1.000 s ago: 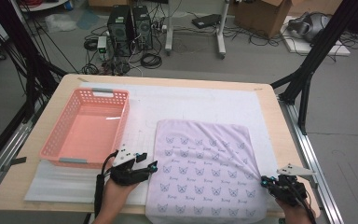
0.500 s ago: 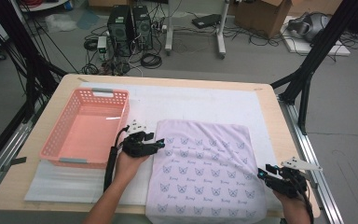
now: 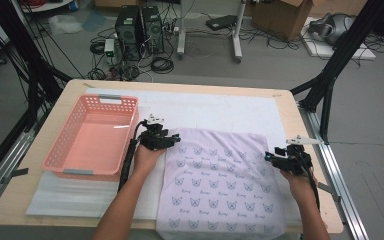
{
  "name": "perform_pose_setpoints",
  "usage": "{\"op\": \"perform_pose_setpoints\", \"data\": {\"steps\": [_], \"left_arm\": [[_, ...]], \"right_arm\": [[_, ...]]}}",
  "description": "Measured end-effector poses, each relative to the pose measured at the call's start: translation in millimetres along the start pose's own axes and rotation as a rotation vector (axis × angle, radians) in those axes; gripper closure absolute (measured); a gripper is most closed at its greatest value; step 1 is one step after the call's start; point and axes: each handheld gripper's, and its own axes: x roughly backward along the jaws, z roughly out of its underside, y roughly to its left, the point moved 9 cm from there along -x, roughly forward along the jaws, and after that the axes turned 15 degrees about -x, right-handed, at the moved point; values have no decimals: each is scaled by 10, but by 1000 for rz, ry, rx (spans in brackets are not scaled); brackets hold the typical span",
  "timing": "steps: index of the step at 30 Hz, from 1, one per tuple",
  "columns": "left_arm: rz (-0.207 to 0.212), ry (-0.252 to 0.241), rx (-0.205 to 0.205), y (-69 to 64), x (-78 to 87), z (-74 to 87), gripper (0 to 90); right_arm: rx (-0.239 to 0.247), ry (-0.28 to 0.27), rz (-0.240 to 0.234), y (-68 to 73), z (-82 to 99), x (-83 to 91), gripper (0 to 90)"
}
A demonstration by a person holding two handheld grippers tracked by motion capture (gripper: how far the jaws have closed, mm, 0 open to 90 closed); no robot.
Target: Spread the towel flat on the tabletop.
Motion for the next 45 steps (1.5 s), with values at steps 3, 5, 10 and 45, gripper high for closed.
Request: {"op": "perform_pose_setpoints", "data": {"steps": [3,5,10,45], "left_arm": [[-23,60,-13,19,-89,44,456],[-48,71,-24,24,-103,39,497],[-112,104,-74,97,-77,52,779],[113,-247,-18,-294,498,-323,316]], "right_arm": [[2,27,25,-69,-114,-180,512],[-6,33,34,-117,-190,-292,516],[-15,43,77,-188,-331,-557,632],[-49,-95,-119,58,-429,113,461]]}}
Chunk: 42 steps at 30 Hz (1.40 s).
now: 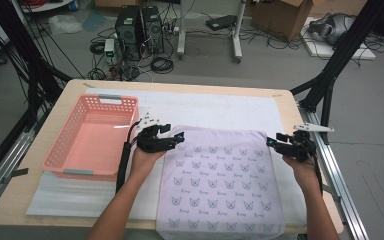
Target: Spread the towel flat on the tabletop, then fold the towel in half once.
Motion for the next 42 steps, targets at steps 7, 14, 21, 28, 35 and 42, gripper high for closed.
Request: {"op": "perform_pose_setpoints", "data": {"steps": [7,14,21,28,35,42], "left_arm": [[27,-10,-39,-231,161,70,242],[46,3,-54,-360,284,169,241],[31,9,-48,-326,368,197,269],[-6,9,-33,-234,386,230,272],[-28,30,-28,-180,350,260,273],[-82,73,9,10,275,311,276]], "right_arm": [[43,-32,9,29,386,207,307],[139,-53,4,146,520,355,227],[118,-33,-3,156,530,291,208],[105,-10,4,121,583,250,208],[100,-9,14,102,590,218,208],[56,6,-4,95,645,151,208]]}}
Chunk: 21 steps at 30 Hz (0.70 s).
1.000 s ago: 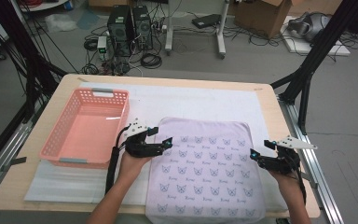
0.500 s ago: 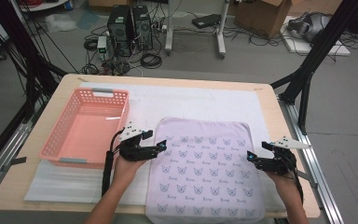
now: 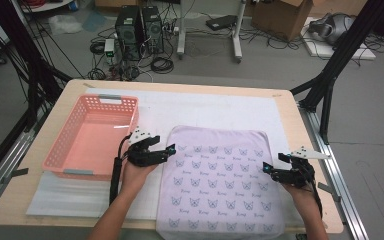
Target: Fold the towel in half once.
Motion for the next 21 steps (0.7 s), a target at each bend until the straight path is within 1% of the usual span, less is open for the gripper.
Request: {"op": "perform_pose_setpoints", "data": {"steps": [1,3,5,6,7,8,9,11,13,14,15,17,18,19,21], "left_arm": [[-11,7,3,31,-22,12,286],[-29,15,10,94,-48,41,340],[-41,39,32,141,-80,94,358],[-56,57,19,157,-100,123,370],[-57,73,7,156,-122,147,381],[-47,95,6,145,-152,163,396],[-45,107,5,137,-182,167,396],[-37,117,18,118,-246,155,399],[-41,136,28,121,-313,167,399],[-47,141,32,128,-340,180,399],[-48,147,43,132,-364,201,399],[-51,177,56,145,-393,241,402],[-41,183,50,133,-408,238,405],[-38,189,39,121,-418,239,410],[-36,226,5,97,-448,258,411]], "right_arm": [[2,6,2,-5,4,-10,208],[3,11,18,-19,10,-31,207],[-2,18,26,-34,12,-63,207],[-6,25,37,-47,16,-78,207],[-4,28,43,-63,14,-99,207],[-8,39,53,-80,18,-116,208],[-10,40,58,-98,11,-135,208],[-29,51,78,-150,-2,-162,209],[-61,52,102,-216,-22,-190,215],[-81,55,112,-246,-23,-204,228],[-86,60,123,-285,-23,-222,245],[-106,79,142,-341,-8,-259,269],[-108,83,146,-362,-7,-278,285],[-105,79,152,-375,-25,-280,326],[-111,89,146,-367,-47,-292,378]]}}
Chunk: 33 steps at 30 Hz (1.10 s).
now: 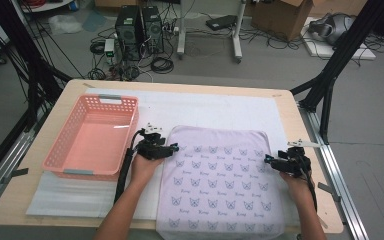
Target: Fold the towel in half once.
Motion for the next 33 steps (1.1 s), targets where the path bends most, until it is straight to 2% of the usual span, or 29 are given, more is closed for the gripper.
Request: {"op": "perform_pose_setpoints", "data": {"steps": [2,4,5,6,8,9,10,11,12,13,14,15,16,17,19,24,26,27,31,33], "left_arm": [[-30,20,-36,-16,-13,-1,417],[-84,46,-111,-21,-19,8,490],[-90,51,-121,-24,-20,9,514],[-90,51,-119,-22,-18,10,527],[-102,53,-108,-4,-8,14,578],[-108,54,-109,0,-4,14,672],[-102,53,-109,-9,-2,14,707],[-90,47,-108,-25,-3,10,707],[-69,42,-105,-51,-6,9,815],[-79,47,-106,-53,-6,9,866],[-77,46,-98,-52,-6,4,870],[-71,42,-65,-36,-6,1,874],[-84,37,-34,-5,-4,-4,876],[-98,30,-25,32,6,-9,877],[-99,-2,21,84,26,-46,878],[-134,-62,38,161,103,-283,878],[-145,-64,34,224,112,-386,879],[-149,-71,37,252,116,-424,879],[-175,-111,63,406,143,-605,878],[-172,-145,83,452,175,-668,878]], "right_arm": [[26,12,16,16,-23,-30,416],[59,24,26,67,-38,-67,455],[78,33,40,98,-40,-88,468],[105,37,57,126,-50,-108,535],[120,51,50,174,-55,-125,624],[115,67,43,210,-52,-132,738],[114,81,26,229,-47,-132,806],[114,81,26,229,-47,-132,806],[111,93,9,250,-37,-132,832],[111,95,8,251,-37,-131,842],[105,99,1,247,-38,-131,849],[93,101,-10,239,-43,-131,855],[82,102,-20,232,-48,-132,859],[80,98,-13,216,-58,-130,862],[91,82,-2,200,-84,-136,864],[67,40,-14,180,-186,-158,868],[30,11,-24,168,-273,-140,868],[1,-14,-39,165,-343,-122,867],[-31,-92,-83,205,-590,-55,867],[-39,-143,-107,255,-722,-16,867]]}}
